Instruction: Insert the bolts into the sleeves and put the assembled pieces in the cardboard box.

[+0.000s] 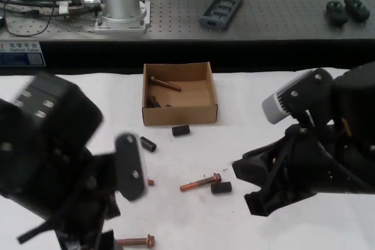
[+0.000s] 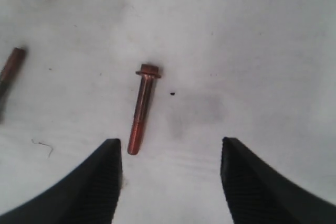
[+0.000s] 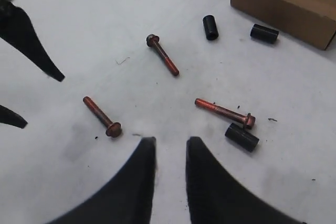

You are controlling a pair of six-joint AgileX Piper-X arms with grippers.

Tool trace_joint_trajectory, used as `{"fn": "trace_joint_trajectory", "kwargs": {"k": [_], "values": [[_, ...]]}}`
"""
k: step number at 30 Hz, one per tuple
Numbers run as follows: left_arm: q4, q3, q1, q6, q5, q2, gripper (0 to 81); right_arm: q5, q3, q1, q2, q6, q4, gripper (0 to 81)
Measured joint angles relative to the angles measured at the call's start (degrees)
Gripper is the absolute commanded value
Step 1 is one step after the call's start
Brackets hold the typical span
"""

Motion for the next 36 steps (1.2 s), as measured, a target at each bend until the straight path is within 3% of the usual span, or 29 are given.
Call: {"fn": "trace_joint_trajectory", "kwargs": {"k": [11,19,36], "values": [[1.4,-6.9,-0.5,5.5,-6.7,14.3,41.4,-1.6,0.5,-0.9,-1.6,0.6,1.6,16.7],[1.8,-13.0,-0.5,6.0,-7.0,20.8,41.4,-1.8,3.8,-0.9,-1.6,0.6,2.7,16.7],[3.5,-13.0,-0.8,5.3,-3.6,23.4,41.0,-1.8,8.7,-0.9,-1.7,0.6,-4.7,16.7]]}}
